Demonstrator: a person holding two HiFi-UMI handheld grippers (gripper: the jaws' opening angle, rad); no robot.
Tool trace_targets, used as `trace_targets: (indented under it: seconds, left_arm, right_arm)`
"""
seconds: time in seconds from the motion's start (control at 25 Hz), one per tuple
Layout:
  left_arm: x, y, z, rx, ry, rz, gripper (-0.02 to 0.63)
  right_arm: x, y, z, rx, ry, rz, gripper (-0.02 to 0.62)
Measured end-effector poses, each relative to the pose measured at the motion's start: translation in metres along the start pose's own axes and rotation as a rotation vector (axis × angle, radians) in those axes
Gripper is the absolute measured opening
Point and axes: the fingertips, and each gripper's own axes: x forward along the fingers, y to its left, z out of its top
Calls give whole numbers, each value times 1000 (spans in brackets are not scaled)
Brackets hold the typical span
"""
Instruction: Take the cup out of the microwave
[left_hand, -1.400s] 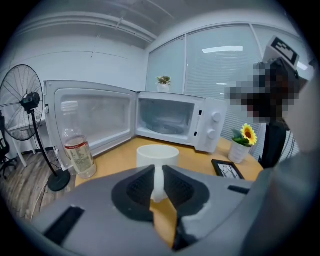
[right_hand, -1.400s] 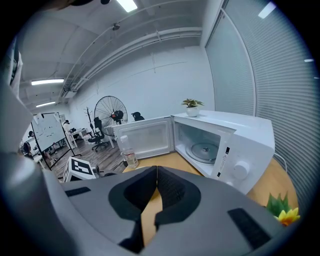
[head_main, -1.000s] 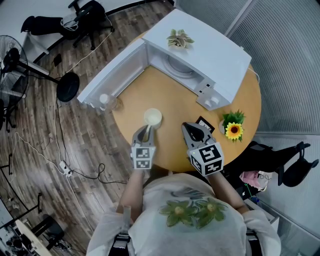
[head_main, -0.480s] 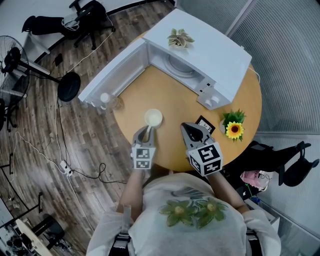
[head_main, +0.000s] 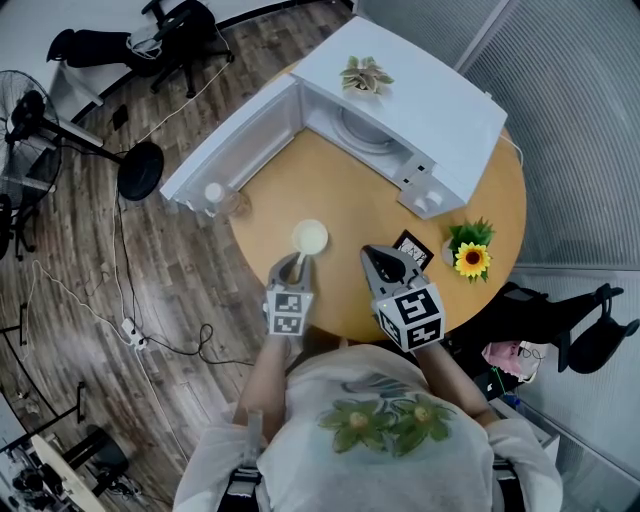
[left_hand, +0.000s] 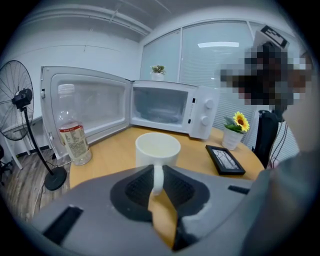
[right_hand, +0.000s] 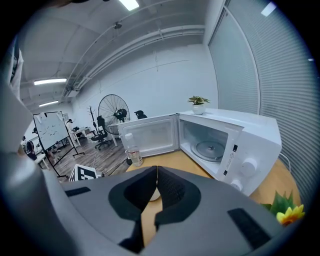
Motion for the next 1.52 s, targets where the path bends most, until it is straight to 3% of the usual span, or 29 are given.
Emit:
trace_targets:
  seconds: [0.52,1.28,1.52]
  left_arm:
    - [-7,-5,2,-32,62,-54,87]
    - [-59,-2,100,-47,-152,-33,86]
    - [-68,-19,124,-25,-174,-101,54]
  right_arm:
    - [3,14,0,-25,8,17,17]
    - [-5,27,14,-31,-43,6,17]
    - [-9,26,17,-37,-52,-3,17]
